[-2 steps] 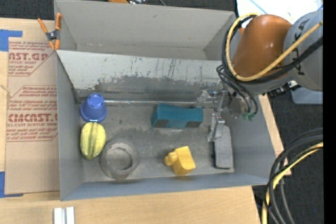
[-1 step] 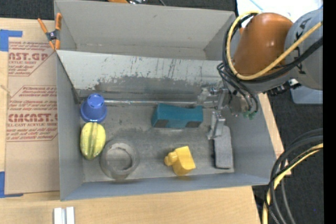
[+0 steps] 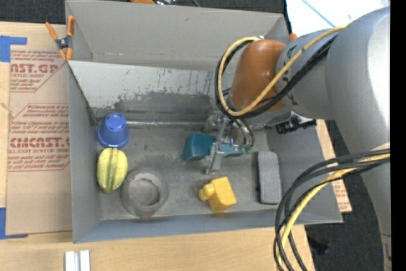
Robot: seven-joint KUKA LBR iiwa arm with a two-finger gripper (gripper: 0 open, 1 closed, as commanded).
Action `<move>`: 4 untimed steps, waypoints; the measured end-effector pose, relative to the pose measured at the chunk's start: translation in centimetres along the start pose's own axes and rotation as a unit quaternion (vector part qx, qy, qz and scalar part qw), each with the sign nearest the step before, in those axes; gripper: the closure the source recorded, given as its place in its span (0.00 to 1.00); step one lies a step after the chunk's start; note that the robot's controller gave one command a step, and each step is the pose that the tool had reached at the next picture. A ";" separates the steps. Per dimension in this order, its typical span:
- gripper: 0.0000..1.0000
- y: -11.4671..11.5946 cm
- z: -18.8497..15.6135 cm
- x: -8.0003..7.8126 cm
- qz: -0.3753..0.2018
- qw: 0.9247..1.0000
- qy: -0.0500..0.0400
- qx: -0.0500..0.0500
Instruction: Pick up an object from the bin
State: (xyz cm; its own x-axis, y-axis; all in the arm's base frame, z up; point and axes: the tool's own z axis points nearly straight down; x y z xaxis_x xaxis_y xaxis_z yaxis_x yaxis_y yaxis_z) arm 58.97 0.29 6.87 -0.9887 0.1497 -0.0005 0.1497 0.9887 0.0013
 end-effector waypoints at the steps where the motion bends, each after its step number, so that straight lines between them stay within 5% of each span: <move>1: 0.00 1.7 -6.4 0.2 -0.013 1.000 -0.008 0.000; 2: 0.00 0.2 -1.0 0.3 -0.002 1.000 0.003 0.002; 3: 0.00 1.4 -0.1 1.9 0.030 1.000 -0.010 -0.002; 4: 1.00 0.3 -0.8 0.5 0.002 1.000 0.000 0.002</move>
Offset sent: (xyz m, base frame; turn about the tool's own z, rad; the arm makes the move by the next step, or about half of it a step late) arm -0.0026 0.0019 0.0111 -0.0046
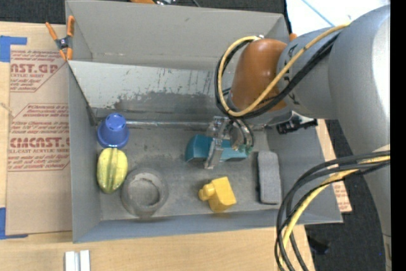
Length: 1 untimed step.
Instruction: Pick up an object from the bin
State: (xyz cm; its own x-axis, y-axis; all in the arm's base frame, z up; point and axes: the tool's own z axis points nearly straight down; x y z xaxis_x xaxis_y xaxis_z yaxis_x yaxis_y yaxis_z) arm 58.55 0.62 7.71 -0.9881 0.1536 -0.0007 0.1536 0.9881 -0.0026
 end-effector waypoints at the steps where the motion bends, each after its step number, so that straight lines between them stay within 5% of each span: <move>1: 1.00 0.0 0.0 0.0 0.000 1.000 0.000 0.000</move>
Offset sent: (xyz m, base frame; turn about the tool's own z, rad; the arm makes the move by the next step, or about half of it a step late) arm 0.0000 0.0000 0.0343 0.0000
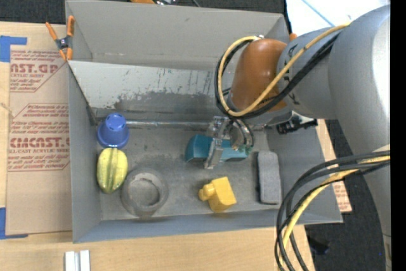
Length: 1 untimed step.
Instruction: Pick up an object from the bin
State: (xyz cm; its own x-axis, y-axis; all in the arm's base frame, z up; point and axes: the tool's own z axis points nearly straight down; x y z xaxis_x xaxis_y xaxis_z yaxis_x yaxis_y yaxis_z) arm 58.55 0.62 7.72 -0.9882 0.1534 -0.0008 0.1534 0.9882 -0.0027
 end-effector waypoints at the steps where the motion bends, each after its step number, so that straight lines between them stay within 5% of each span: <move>1: 1.00 0.0 -1.8 0.2 0.000 1.000 0.003 0.000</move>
Offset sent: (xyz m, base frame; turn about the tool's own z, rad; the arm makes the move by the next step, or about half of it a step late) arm -0.0020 0.0001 0.0678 0.0000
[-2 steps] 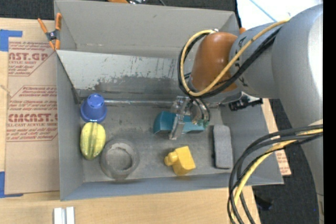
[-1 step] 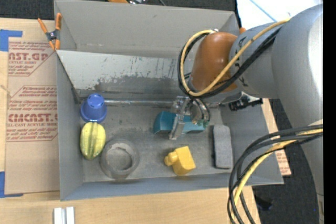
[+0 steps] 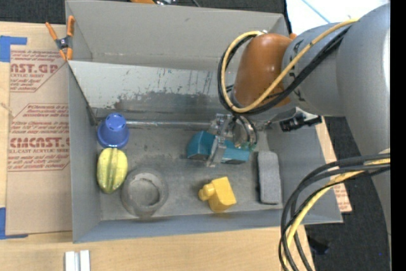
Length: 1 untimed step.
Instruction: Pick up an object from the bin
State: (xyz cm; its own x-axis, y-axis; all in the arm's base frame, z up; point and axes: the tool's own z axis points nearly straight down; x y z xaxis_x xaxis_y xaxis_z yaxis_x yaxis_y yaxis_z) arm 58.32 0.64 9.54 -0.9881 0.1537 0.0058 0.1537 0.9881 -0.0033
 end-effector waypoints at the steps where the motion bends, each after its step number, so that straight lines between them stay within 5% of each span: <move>1: 1.00 0.0 -3.4 0.1 0.000 1.000 0.002 0.000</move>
Offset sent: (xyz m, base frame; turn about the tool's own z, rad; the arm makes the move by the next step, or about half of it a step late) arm -0.0012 0.0002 0.0719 -0.0003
